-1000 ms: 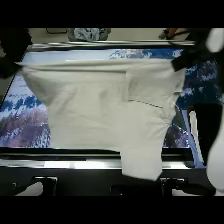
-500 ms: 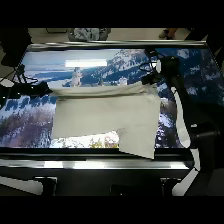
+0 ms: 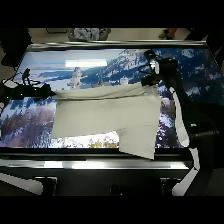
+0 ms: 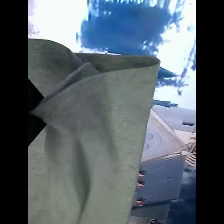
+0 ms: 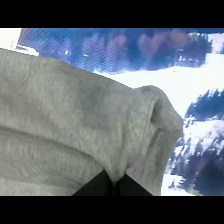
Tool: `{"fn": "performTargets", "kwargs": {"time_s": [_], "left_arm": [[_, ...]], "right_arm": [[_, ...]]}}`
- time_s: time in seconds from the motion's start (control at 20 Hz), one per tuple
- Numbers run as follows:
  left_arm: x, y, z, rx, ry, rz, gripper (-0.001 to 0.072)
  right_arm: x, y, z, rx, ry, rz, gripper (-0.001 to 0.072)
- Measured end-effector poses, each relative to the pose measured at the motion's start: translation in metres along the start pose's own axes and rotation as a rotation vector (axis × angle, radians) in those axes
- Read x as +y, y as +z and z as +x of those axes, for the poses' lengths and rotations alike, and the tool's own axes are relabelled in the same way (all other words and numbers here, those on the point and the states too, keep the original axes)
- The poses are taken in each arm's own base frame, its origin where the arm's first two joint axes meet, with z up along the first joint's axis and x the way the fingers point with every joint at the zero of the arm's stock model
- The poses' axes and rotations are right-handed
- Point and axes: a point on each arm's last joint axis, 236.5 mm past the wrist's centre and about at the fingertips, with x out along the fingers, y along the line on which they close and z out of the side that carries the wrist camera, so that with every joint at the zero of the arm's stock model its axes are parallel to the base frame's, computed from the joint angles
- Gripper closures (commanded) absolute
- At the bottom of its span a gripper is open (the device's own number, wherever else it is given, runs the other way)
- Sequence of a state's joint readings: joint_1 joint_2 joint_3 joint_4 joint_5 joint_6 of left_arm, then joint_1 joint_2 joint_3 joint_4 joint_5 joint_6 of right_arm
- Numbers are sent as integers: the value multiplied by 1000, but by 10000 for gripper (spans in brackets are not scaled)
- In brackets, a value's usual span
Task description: Fold the shirts.
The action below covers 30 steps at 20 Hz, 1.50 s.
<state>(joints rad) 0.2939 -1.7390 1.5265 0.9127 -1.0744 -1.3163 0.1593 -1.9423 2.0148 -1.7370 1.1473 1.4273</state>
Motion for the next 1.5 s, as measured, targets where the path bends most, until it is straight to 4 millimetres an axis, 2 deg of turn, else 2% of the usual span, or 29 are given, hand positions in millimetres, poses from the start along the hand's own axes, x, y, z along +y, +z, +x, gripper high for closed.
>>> {"fn": "performTargets", "kwargs": {"time_s": [0.15, 0.25, 0.35, 0.45, 0.7, 0.85, 0.9, 0.95, 1.0, 1.15, 1.25, 1.4, 1.5], "left_arm": [[-6, 2, -16, 29, -14, 47, 680], [-4, -7, -22, 79, -4, 70, 680], [1, -22, -21, 148, 9, 80, 680], [6, -38, -15, 212, 25, 80, 680], [19, -66, -3, 314, 66, 85, 680], [25, -74, -1, 343, 90, 94, 676], [25, -76, -1, 351, 95, 100, 603], [25, -78, 0, 361, 98, 105, 317], [23, -79, 1, 365, 99, 109, 117], [20, -82, -6, 386, 109, 111, 110], [27, -79, -23, 391, 152, 101, 115], [44, -87, -53, 407, 217, 64, 116], [57, -113, -66, 444, 243, 7, 116]], "right_arm": [[-20, -3, -26, 13, -59, -73, 666], [-32, -19, -35, 75, -60, -87, 667], [-33, -46, -36, 170, -5, -64, 667], [-24, -73, -32, 258, 77, -39, 667], [17, -123, -14, 419, 249, -21, 666], [29, -136, -11, 457, 293, -16, 665], [32, -138, -11, 464, 303, -14, 624], [33, -139, -11, 469, 308, -13, 364], [33, -141, -11, 472, 311, -11, 131], [23, -139, -24, 451, 321, -17, 113], [0, -144, -41, 444, 319, -5, 148], [-37, -169, -73, 472, 333, 53, 170], [-47, -193, -87, 500, 352, 84, 171]]}}
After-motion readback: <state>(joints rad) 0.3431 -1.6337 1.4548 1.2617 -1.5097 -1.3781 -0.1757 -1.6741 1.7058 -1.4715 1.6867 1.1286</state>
